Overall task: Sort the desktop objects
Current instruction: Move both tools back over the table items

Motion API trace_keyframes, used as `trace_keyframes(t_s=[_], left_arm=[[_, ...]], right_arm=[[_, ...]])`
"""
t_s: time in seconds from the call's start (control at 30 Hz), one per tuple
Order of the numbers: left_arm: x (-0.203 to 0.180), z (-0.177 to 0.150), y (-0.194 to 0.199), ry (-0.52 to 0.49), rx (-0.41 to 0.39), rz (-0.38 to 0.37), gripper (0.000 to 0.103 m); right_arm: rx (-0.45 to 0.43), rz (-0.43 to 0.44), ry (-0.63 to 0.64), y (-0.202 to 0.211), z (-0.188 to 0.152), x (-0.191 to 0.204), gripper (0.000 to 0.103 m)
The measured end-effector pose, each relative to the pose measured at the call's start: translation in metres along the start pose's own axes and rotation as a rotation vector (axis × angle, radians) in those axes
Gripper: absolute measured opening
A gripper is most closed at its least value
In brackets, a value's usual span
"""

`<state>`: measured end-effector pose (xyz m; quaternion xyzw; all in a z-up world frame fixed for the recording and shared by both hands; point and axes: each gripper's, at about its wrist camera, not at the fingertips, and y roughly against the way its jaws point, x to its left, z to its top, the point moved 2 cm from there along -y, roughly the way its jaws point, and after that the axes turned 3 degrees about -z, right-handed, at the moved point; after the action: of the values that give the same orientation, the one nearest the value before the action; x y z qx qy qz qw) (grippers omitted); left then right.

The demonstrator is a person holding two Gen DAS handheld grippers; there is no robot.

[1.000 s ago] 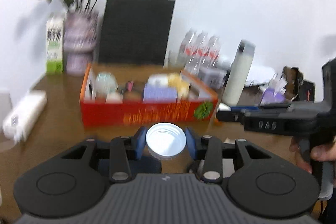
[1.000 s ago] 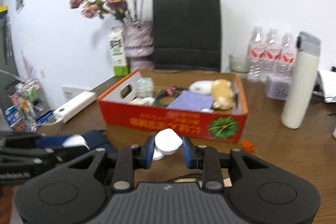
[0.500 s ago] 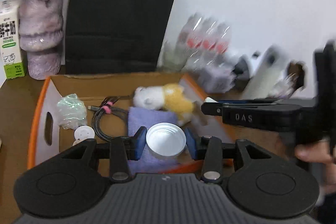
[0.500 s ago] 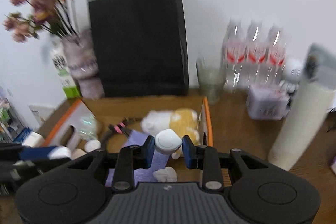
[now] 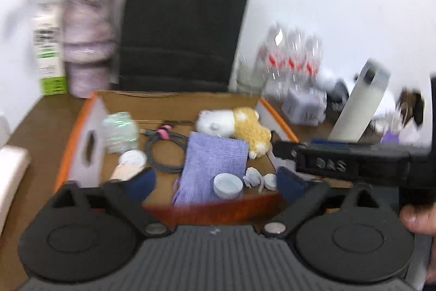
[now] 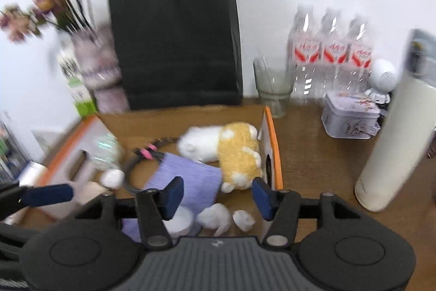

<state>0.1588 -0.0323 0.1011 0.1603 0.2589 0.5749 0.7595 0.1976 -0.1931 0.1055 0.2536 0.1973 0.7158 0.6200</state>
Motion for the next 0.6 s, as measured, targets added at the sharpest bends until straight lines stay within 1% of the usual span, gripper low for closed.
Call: trace_keyframes(t_s=[0.03,0.07,0.1,0.17,0.2,0.27,0.3,0.4,0.43,0.47,0.5,0.53,0.6], left_arm=[[0.0,-0.011,0.018,0.011,-0.04,0.0,0.103],[0.0,-0.023,0.031,0.017,-0.064,0.003,0.103],[0.001,-0.035,0.042,0.023,-0.075,0.014,0.103],[0.004,-0.056,0.059,0.053,-0.071,0.053,0.103],[0.006,-0.066,0.066,0.056,-0.074,0.049,0.103],[0.009,-0.087,0.079,0.056,-0.074,0.076,0.103],[0.012,-0.098,0.084,0.045,-0.076,0.093,0.103],[0.017,-0.127,0.097,0.027,-0.067,0.155,0.103],[0.02,-0.136,0.101,0.035,-0.064,0.163,0.103],[0.022,-0.146,0.106,0.032,-0.062,0.154,0.103],[0.022,-0.154,0.109,0.019,-0.056,0.144,0.103],[0.023,-0.161,0.11,0.007,-0.046,0.15,0.103],[0.025,-0.172,0.11,-0.001,-0.03,0.175,0.103]], right_arm=[[-0.014,0.018,-0.001,0.014,-0.009,0.003,0.07],[-0.024,0.039,-0.003,0.026,-0.02,0.007,0.08],[-0.028,0.055,0.002,0.036,-0.033,0.011,0.084],[-0.042,0.043,0.031,0.052,-0.059,0.019,0.084],[-0.061,0.03,0.06,0.063,-0.074,0.024,0.084],[-0.084,0.012,0.087,0.078,-0.096,0.03,0.084],[-0.099,0.008,0.092,0.087,-0.109,0.033,0.086],[-0.106,0.016,0.097,0.108,-0.144,0.038,0.087],[-0.099,0.023,0.111,0.114,-0.155,0.038,0.087],[-0.097,0.02,0.13,0.121,-0.164,0.039,0.087],[-0.094,0.003,0.149,0.126,-0.173,0.04,0.087],[-0.096,-0.011,0.152,0.131,-0.18,0.04,0.087],[-0.093,-0.015,0.137,0.137,-0.194,0.039,0.092]])
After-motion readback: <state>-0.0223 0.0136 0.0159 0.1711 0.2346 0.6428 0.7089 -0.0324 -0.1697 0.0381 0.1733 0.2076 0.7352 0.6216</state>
